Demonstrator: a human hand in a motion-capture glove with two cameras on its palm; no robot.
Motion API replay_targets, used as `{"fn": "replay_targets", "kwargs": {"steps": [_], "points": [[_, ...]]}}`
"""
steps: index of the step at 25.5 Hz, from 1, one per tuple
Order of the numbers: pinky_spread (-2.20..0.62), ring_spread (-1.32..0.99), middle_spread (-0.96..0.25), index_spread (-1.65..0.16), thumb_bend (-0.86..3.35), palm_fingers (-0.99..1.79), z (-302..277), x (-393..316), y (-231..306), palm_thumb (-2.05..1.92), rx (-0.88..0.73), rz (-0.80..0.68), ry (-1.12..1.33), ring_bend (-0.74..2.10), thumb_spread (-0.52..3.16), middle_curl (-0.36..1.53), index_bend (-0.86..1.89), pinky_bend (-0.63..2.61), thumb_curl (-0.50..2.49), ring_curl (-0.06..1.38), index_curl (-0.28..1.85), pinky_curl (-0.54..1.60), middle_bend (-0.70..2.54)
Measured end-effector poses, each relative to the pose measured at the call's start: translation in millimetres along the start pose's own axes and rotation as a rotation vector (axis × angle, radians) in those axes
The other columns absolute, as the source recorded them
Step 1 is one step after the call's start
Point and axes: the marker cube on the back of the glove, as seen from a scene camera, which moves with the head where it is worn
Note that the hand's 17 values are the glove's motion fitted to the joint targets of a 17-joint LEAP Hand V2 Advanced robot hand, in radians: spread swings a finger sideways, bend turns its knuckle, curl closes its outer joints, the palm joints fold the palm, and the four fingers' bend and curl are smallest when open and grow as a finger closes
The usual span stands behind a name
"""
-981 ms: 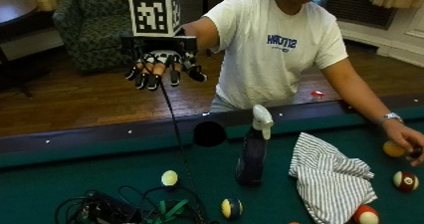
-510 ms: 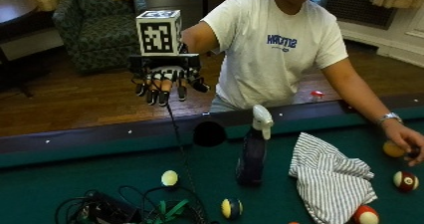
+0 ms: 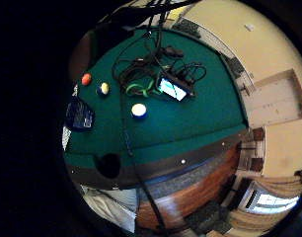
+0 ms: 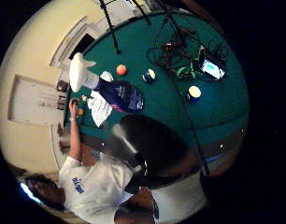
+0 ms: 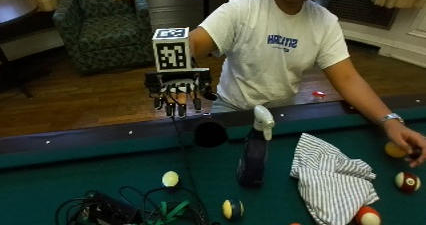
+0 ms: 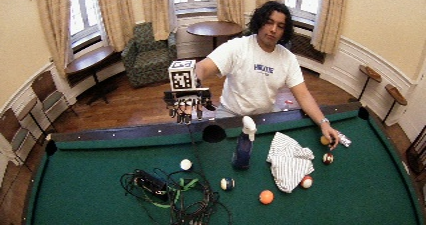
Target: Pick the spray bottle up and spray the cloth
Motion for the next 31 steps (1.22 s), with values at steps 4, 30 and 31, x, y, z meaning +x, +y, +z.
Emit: {"fn": "replay_targets", "kwargs": {"steps": [4,30,31], "points": [[0.25,-0.04,-0.07,-0.45,-0.02,0.36,14,-7,6,0.29,-0.012,-0.02,0.001,0.32,1.09,0.29,0.14,0.33,0.25,0.26,0.23,0.31,0.19],[0.25,-0.04,-0.08,-0.44,-0.01,0.37,82,-71,1,0.31,-0.092,-0.089,-0.286,0.34,1.09,0.32,0.14,0.32,0.28,0.28,0.23,0.33,0.2],[0.25,-0.04,-0.07,-0.44,-0.01,0.38,84,-76,-1,0.31,-0.091,-0.087,-0.313,0.34,1.09,0.32,0.14,0.31,0.28,0.29,0.24,0.33,0.2]]}}
